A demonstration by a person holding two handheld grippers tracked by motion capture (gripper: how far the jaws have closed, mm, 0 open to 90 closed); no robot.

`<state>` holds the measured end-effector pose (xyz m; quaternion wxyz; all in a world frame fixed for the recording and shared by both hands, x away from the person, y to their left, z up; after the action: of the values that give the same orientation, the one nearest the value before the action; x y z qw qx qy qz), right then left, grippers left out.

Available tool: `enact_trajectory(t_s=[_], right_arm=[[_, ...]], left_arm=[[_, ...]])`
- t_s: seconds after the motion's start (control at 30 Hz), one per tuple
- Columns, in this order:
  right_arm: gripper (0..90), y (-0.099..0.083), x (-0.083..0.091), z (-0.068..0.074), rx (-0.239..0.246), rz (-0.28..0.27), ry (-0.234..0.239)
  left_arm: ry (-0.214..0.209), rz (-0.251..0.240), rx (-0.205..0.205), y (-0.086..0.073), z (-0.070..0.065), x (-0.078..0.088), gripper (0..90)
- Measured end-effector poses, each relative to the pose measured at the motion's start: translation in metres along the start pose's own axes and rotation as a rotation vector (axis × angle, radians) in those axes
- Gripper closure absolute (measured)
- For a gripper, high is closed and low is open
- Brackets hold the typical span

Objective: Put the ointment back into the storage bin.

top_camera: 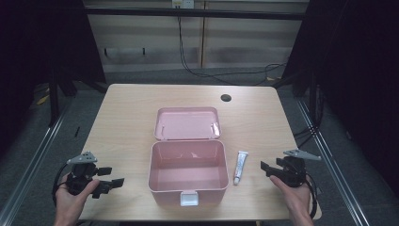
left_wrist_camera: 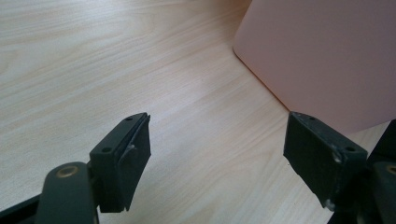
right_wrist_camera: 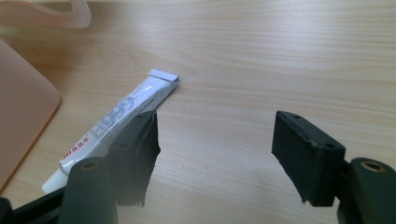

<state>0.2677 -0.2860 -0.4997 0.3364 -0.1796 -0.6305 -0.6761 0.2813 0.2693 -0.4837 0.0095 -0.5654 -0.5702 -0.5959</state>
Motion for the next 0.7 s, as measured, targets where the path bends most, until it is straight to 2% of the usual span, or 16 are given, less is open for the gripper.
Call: enact_trajectory(t_s=[0.1, 0.17, 0.23, 0.27, 0.33, 0.4, 0.47, 0.5, 0.57, 0.6, 0.7], right_arm=[[32.4, 0.003, 0.004, 0.000, 0.008, 0.000, -0.022], [29.6, 0.004, 0.005, -0.001, -0.004, -0.001, -0.012], [30.0, 0.005, 0.007, 0.000, 0.007, 0.003, 0.019], [32.5, 0.005, 0.008, 0.002, 0.017, 0.004, 0.053], [28.8, 0.007, 0.010, 0.007, 0.009, 0.002, 0.085], [28.5, 0.009, 0.012, 0.011, 0.045, -0.001, 0.086], [27.6, 0.010, 0.013, 0.013, 0.060, -0.005, 0.081], [29.0, 0.013, 0.014, 0.016, 0.086, -0.014, 0.082], [30.3, 0.014, 0.015, 0.018, 0.095, -0.021, 0.085], [36.0, 0.015, 0.015, 0.019, 0.116, -0.012, 0.084], [38.6, 0.014, 0.014, 0.022, 0.120, 0.006, 0.093]], left_arm=[[0.002, 0.001, -0.003, 0.000, -0.001, 0.000, 22.9], [0.003, 0.005, -0.003, -0.001, -0.001, 0.000, 22.9], [0.001, 0.004, 0.002, -0.001, -0.001, 0.000, 23.0], [0.001, 0.004, 0.002, -0.001, -0.001, 0.000, 23.0], [0.003, 0.008, 0.004, -0.001, 0.000, 0.000, 23.0], [0.004, 0.010, 0.004, -0.001, 0.000, 0.000, 22.9], [0.006, 0.011, 0.002, -0.001, 0.000, 0.000, 22.9], [0.005, 0.010, 0.005, -0.001, 0.000, -0.001, 23.0], [0.006, 0.010, 0.003, -0.001, 0.000, 0.000, 23.0], [0.006, 0.010, 0.004, -0.002, 0.000, 0.000, 23.0], [0.004, 0.010, 0.004, -0.002, 0.000, 0.000, 22.9]])
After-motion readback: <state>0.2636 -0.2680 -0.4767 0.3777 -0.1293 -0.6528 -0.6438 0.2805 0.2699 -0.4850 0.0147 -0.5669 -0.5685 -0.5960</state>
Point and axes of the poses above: each handheld gripper's, and its own axes: x roughly backward along the jaws, y roughly out of its top, z roughly to its left, the point moved 5 cm from there along -x, roughly forward along the jaws
